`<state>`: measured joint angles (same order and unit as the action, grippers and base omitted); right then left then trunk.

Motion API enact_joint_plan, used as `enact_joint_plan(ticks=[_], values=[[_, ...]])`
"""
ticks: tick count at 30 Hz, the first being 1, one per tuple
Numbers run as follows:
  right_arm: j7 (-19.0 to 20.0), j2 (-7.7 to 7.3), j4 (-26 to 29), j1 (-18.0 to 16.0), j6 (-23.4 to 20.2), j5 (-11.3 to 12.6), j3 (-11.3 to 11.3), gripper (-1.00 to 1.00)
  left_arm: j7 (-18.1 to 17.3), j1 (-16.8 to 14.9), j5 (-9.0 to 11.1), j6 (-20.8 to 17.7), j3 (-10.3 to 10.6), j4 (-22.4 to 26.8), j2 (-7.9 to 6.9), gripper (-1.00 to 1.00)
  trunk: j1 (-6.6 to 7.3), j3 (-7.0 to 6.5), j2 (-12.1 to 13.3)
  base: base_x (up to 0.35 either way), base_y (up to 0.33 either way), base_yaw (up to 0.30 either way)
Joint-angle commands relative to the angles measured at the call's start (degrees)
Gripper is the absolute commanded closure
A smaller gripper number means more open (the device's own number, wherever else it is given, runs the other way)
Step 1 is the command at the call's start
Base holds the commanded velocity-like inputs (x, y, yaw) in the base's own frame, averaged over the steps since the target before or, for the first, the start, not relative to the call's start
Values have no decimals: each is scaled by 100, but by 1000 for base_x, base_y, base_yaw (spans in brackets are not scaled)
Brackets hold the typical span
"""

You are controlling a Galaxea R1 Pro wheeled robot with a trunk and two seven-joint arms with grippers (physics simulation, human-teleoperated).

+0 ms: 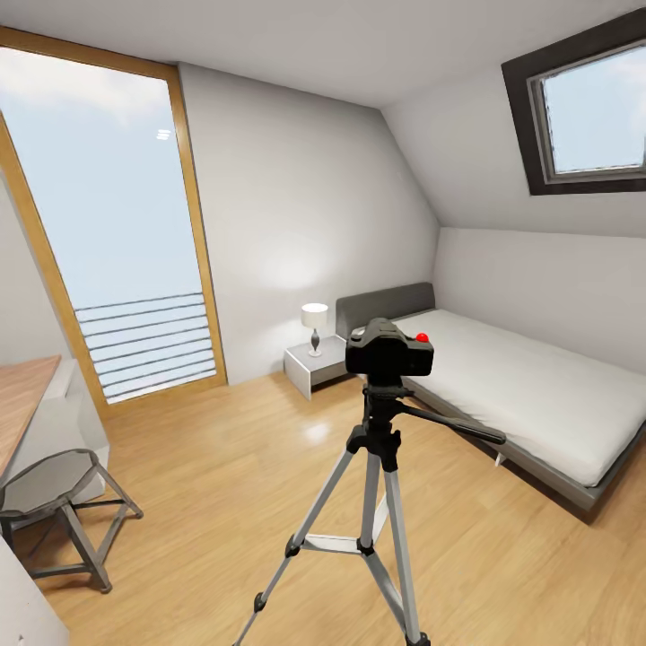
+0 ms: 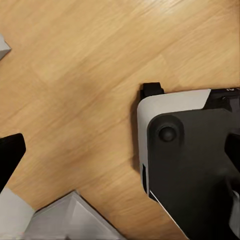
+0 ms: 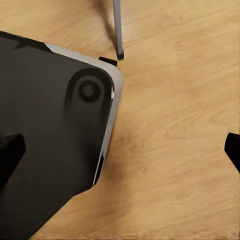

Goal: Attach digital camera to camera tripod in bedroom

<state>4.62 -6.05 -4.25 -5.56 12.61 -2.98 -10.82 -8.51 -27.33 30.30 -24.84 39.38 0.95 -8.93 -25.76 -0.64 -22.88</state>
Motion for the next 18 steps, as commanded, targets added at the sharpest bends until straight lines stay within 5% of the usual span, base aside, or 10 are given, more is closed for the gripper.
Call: enact_joint_plan(ticks=[1, 11, 18], values=[[-4, -1, -23, 10, -3, -29, 0, -100, -12, 60, 46, -29, 44, 11, 3, -100, -3, 1, -4, 0, 0, 0], [-114, -1, -23, 350, -172, -15, 8, -100, -3, 838, 46, -39, 44, 11, 53, -100, -3, 1, -4, 0, 0, 0], [-258, -1, -25, 479, -190, 7, 28, -100, -2, 1513, 47, -46, 44, 11, 405, -100, -3, 1, -4, 0, 0, 0]])
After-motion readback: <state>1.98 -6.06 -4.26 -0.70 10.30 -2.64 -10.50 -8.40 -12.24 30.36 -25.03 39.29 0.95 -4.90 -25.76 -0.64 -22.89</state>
